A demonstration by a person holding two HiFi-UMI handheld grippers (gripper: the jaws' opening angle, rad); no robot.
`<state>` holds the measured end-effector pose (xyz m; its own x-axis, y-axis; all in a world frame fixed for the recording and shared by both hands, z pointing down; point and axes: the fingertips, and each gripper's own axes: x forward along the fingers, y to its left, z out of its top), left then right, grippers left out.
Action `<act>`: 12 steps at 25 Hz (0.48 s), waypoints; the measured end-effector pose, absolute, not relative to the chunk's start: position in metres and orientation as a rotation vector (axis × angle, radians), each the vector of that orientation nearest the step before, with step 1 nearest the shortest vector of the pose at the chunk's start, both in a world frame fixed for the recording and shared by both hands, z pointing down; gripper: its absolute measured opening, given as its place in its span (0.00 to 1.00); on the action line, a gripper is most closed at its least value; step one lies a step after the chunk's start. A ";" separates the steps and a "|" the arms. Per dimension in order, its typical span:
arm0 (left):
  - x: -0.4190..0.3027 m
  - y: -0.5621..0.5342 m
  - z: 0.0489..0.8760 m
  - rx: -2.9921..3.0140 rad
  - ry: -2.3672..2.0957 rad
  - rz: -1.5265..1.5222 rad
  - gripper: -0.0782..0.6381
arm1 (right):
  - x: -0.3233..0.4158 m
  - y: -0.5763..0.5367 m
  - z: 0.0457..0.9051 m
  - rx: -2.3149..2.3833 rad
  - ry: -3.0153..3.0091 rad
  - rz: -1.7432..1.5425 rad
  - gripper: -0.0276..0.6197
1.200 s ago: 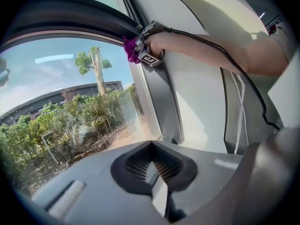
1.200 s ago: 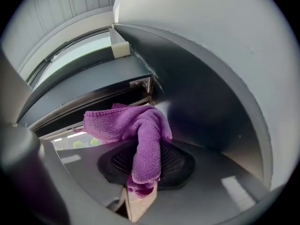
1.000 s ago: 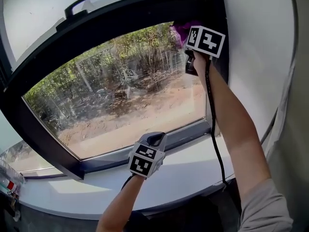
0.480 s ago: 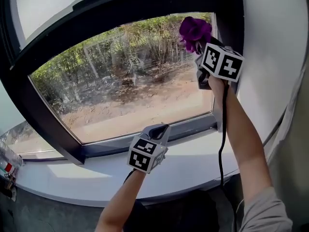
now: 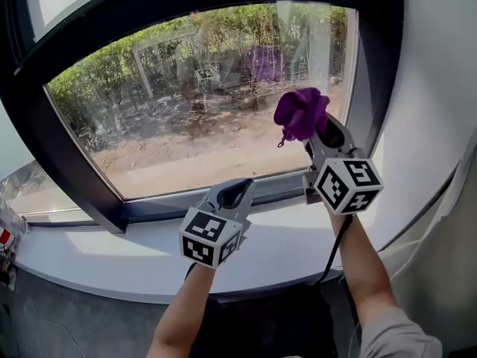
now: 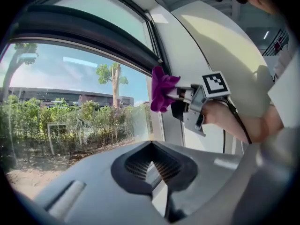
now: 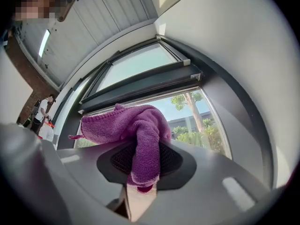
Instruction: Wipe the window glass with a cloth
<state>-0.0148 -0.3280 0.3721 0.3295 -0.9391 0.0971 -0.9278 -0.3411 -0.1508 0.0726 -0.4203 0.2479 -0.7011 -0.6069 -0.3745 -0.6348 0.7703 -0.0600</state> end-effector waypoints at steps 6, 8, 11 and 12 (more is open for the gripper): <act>-0.032 -0.323 0.360 -2.499 1.670 -0.212 0.11 | 0.043 -0.387 0.305 -0.872 2.664 0.073 0.24; -0.040 -0.323 0.351 -2.501 1.640 -0.203 0.11 | 0.030 -0.379 0.307 -0.866 2.677 0.091 0.24; -0.051 -0.320 0.333 -2.518 1.611 -0.156 0.11 | 0.013 -0.366 0.305 -0.867 2.695 0.137 0.24; -0.055 -0.319 0.324 -2.524 1.609 -0.138 0.11 | 0.008 -0.362 0.302 -0.874 2.703 0.152 0.24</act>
<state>-0.0553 -0.3186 0.3243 0.4220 -0.9066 -0.0007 -0.8932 -0.4157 -0.1714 0.0083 -0.3621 0.3020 -0.7716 -0.5553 -0.3102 -0.5866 0.8098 0.0093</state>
